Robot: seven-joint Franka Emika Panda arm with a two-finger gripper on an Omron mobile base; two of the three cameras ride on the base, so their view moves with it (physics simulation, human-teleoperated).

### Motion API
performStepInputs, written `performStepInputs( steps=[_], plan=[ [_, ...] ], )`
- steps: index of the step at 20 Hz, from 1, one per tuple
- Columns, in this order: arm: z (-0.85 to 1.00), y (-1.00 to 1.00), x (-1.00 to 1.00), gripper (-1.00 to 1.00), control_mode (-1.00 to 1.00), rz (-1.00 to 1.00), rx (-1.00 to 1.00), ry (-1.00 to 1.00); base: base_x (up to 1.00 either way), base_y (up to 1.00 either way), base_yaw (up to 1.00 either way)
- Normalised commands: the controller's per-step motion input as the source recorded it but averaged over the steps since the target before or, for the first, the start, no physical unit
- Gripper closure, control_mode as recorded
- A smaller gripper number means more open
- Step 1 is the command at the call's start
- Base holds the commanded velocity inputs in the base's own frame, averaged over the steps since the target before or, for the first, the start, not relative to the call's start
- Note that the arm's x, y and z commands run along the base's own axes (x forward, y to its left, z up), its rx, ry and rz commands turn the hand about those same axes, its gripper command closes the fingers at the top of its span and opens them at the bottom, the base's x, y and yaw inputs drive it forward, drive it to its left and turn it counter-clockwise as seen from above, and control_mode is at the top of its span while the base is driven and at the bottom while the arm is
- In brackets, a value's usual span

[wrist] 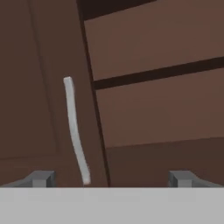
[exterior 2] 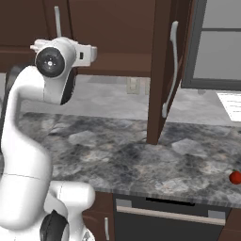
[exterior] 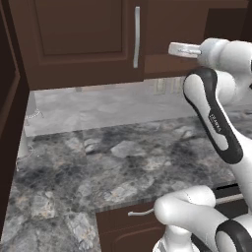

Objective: Open the cabinet. Pick the dish brush and place it next to the sink. Then close the cabinet.

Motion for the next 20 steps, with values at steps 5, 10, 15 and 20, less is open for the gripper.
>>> performStepInputs(
  steps=[5, 10, 15, 20],
  plan=[
    [0.02, -0.29, -0.41, -1.0, -1.0, 0.01, -0.01, 0.36, 0.0, 0.0, 0.0],
    [-0.07, -0.01, -0.21, -1.0, -1.0, 0.0, -0.01, 0.25, 0.0, 0.0, 0.0],
    [-0.46, 0.0, -0.34, -1.0, -1.0, 0.0, -0.02, 0.03, 0.0, 0.0, 0.0],
    [-0.67, -0.02, -0.38, -1.0, -1.0, 0.0, -0.01, -0.05, 0.0, 0.0, 0.0]
  ],
)
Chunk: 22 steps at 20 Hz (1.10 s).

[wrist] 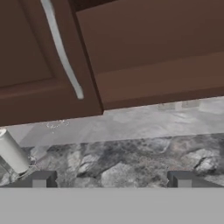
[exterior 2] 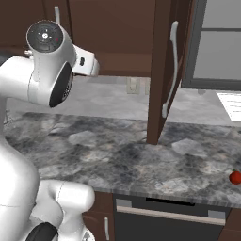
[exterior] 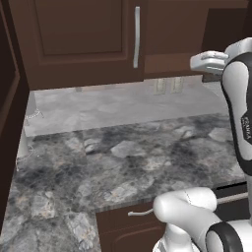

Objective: Open the cabinet. Pick the dish brush and place it next to the sink. Then close the cabinet.

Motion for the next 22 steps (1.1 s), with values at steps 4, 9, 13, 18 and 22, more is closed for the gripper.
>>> performStepInputs(
  steps=[4, 9, 13, 18, 22],
  plan=[
    [-0.21, -0.19, -0.31, -1.0, -1.0, 0.0, 0.0, -0.12, 0.0, 0.0, 0.0],
    [0.05, -0.4, -0.53, -1.0, -1.0, -0.04, 0.0, -0.06, 0.0, 0.0, 0.0],
    [0.17, -0.51, -0.73, -1.0, -1.0, -0.09, 0.0, 0.0, 0.0, 0.0, 0.0],
    [0.17, -0.21, -0.89, -1.0, -1.0, -0.11, 0.0, 0.0, 0.0, 0.0, 0.0],
    [0.07, -0.32, -0.8, -1.0, -1.0, -0.18, 0.0, -0.03, 0.0, 0.0, 0.0]
  ],
)
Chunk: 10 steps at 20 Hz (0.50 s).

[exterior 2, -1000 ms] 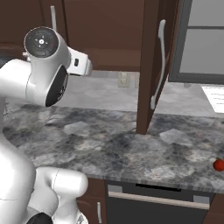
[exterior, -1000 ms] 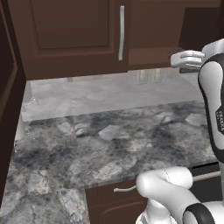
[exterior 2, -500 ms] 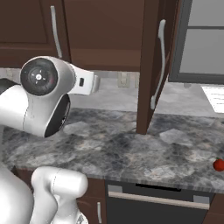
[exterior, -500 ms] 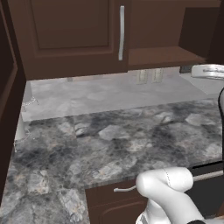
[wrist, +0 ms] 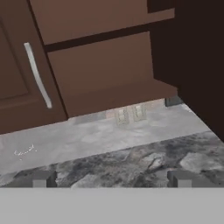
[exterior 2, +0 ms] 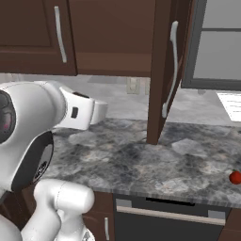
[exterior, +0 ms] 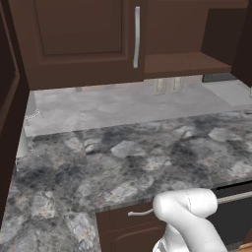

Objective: Open the cabinet. Pick the dish brush and place it next to the sink. Then close the cabinet.

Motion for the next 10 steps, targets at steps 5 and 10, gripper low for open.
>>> performStepInputs(
  steps=[5, 10],
  plan=[
    [-0.15, -0.07, -0.29, -1.0, -1.0, -0.21, 0.0, -0.21, 0.0, 0.0, 0.0],
    [-0.04, -0.21, -0.05, -1.0, -1.0, -0.23, 0.0, -0.34, 0.0, 0.0, 0.0]
  ],
)
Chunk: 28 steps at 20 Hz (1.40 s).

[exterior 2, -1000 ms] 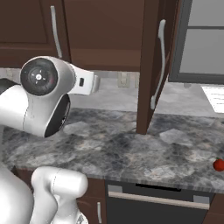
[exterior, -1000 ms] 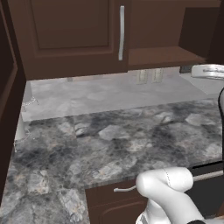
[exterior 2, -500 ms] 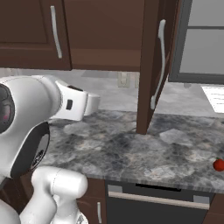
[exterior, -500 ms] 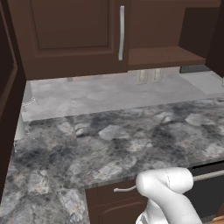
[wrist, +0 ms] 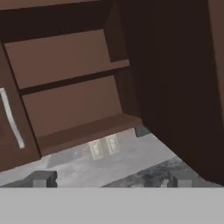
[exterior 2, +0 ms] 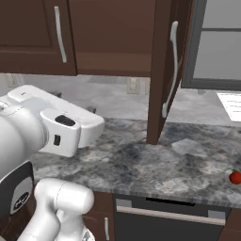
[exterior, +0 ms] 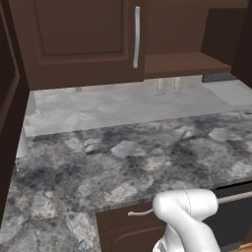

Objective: Open the cabinet. Pick the dish brush and place it next to the sink. Then close the cabinet.

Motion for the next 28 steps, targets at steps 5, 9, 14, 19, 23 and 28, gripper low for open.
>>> performStepInputs(
  steps=[5, 9, 14, 19, 23, 28],
  plan=[
    [0.0, -0.41, -0.19, -1.0, -1.0, -0.24, 0.0, -0.33, 0.0, 0.0, 0.0],
    [0.01, -0.45, -0.41, -1.0, -1.0, -0.24, 0.0, -0.26, 0.0, 0.0, 0.0],
    [0.03, -0.44, -0.51, -1.0, -1.0, -0.22, 0.0, -0.09, 0.0, 0.0, 0.0],
    [0.0, -0.27, -0.07, -1.0, -1.0, -0.08, 0.0, 0.0, 0.0, 0.0, 0.0],
    [-0.14, -0.33, 0.12, -1.0, -1.0, 0.0, 0.0, 0.0, 0.0, 0.0, 0.0],
    [-0.03, -0.39, 0.22, -1.0, -1.0, 0.07, 0.0, 0.0, 0.0, 0.0, 0.0]
  ],
)
